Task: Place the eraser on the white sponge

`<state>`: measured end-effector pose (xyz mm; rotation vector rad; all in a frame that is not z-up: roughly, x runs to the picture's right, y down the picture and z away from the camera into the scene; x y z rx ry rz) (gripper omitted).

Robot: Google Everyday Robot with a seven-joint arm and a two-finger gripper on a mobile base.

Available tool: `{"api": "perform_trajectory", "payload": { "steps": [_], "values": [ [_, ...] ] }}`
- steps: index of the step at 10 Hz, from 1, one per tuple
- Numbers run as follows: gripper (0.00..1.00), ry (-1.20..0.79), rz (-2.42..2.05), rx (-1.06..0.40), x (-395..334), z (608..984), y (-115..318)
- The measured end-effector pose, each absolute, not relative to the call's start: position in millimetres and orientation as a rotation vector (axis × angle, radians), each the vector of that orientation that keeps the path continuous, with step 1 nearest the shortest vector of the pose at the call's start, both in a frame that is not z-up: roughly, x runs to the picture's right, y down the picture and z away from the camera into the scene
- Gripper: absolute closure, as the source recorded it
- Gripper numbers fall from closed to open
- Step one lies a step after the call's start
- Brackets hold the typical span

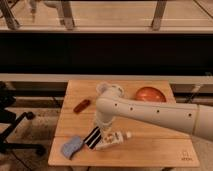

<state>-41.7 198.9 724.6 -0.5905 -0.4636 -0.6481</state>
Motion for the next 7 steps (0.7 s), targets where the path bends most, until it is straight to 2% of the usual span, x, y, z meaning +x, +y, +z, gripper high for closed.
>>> {"api": "perform_trajectory", "payload": {
  "steps": [7],
  "values": [
    [1.00,-0.494,-0.690,-0.586,-66,715,207]
  ]
}}
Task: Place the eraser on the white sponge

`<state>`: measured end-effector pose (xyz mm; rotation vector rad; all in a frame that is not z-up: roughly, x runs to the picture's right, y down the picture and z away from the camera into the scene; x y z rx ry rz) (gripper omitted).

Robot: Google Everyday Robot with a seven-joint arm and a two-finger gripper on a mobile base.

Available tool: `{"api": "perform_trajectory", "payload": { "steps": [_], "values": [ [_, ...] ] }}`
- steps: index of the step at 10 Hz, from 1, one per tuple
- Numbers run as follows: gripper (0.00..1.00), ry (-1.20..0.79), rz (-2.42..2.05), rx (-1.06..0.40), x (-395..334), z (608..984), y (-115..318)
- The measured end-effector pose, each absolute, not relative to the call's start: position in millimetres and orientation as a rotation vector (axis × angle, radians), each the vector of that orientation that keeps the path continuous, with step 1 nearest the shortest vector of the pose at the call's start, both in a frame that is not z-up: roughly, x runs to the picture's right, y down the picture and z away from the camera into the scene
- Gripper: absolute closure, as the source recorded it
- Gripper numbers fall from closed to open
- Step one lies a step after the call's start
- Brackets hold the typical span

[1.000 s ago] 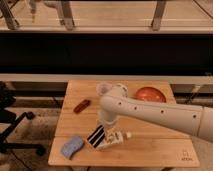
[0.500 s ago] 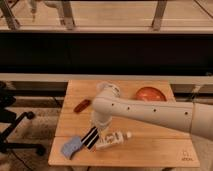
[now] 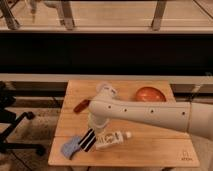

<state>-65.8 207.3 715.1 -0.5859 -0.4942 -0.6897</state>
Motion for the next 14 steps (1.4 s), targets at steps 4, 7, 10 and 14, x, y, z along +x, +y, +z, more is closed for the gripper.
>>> {"api": "perform_trajectory", "payload": {
  "steps": [4,7,10,14],
  "values": [
    [1.00,-0.511,-0.724,-0.593,-87,710,223],
    [1.00,-0.515,-0.745,-0.595,-100,710,224],
    [1.00,-0.520,-0.750,-0.596,-105,713,228],
    [1.00,-0.528,-0.774,-0.603,-123,723,221]
  ]
}}
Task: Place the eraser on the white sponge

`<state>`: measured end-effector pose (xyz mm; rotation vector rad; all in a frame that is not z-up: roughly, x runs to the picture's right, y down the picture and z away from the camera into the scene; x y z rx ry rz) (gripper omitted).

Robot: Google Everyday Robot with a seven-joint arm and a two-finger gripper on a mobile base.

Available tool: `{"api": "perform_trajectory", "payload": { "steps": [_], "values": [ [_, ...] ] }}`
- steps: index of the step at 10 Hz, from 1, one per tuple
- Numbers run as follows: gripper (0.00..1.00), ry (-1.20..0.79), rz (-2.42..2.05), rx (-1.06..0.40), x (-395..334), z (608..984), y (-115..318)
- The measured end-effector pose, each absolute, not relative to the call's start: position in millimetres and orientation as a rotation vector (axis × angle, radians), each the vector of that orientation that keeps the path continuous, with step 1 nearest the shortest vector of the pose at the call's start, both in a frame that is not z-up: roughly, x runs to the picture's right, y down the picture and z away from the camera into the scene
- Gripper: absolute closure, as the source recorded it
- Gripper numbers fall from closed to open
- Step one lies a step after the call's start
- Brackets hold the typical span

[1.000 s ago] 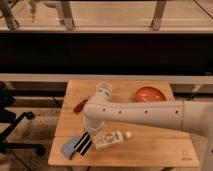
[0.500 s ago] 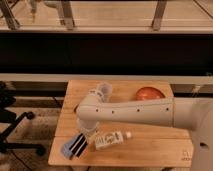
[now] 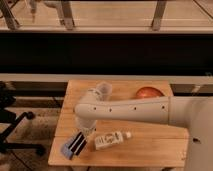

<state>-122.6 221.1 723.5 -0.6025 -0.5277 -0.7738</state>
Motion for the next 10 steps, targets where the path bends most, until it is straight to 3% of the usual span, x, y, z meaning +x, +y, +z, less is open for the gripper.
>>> {"api": "perform_trajectory", "payload": {
  "steps": [10],
  "values": [
    [1.00,-0.528,-0.774,-0.625,-132,742,215]
  ]
}}
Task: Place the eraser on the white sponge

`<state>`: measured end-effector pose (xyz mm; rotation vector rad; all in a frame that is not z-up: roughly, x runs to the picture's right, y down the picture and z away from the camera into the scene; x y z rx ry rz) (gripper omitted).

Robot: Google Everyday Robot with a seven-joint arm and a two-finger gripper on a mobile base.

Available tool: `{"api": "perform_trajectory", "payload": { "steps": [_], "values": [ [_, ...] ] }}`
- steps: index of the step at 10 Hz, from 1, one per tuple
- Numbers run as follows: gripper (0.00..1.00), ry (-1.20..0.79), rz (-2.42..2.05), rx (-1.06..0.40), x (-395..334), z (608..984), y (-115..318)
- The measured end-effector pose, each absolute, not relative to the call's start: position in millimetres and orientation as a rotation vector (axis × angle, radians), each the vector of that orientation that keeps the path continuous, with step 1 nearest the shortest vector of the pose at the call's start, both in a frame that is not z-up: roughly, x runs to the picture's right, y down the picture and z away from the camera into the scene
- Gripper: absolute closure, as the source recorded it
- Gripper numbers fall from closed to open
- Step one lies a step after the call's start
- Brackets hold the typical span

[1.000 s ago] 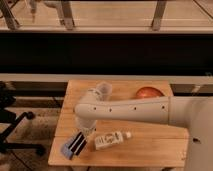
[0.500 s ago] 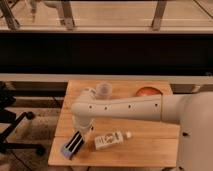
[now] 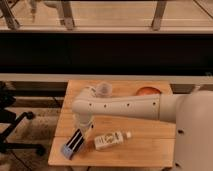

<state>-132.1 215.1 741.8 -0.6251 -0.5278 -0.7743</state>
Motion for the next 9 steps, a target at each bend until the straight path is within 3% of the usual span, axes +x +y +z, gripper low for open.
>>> {"api": "perform_trajectory", "payload": {
  "steps": [9],
  "values": [
    [1.00,-0.538,-0.777,-0.663,-147,749,215]
  ]
}}
